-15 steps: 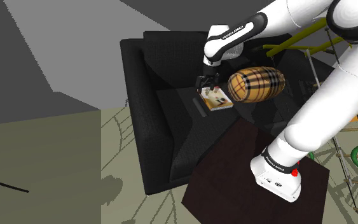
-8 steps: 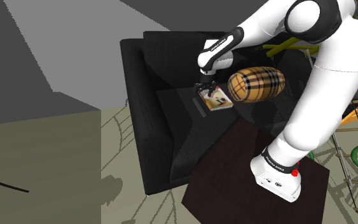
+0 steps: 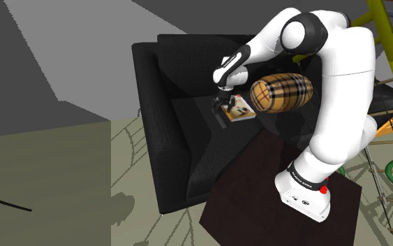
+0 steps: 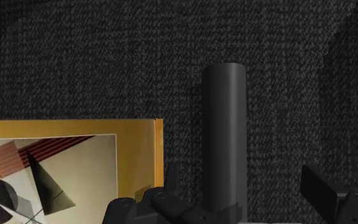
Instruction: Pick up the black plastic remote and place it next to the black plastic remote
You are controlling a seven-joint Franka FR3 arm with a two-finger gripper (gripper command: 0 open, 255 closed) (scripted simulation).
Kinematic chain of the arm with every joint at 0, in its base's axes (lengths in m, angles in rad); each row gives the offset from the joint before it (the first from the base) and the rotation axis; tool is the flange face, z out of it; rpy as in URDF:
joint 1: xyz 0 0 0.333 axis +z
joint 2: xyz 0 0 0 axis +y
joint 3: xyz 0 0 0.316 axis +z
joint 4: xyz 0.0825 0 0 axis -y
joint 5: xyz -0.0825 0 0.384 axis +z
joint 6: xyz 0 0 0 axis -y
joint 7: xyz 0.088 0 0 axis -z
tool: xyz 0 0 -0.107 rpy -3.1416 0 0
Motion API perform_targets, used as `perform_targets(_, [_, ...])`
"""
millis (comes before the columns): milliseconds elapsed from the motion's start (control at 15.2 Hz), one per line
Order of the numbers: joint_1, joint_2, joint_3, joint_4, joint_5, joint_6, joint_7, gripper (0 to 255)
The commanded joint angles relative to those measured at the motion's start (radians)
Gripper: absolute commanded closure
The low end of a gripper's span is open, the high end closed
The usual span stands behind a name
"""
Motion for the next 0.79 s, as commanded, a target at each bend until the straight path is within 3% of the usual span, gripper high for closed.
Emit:
perform_targets(0, [-0.005, 0.036, 0.002, 0.014, 0.007, 0.02, -0.002, 0])
perform_targets(726, [-0.009, 0.091, 0.012, 0.011, 0.017, 0.078, -0.009, 0])
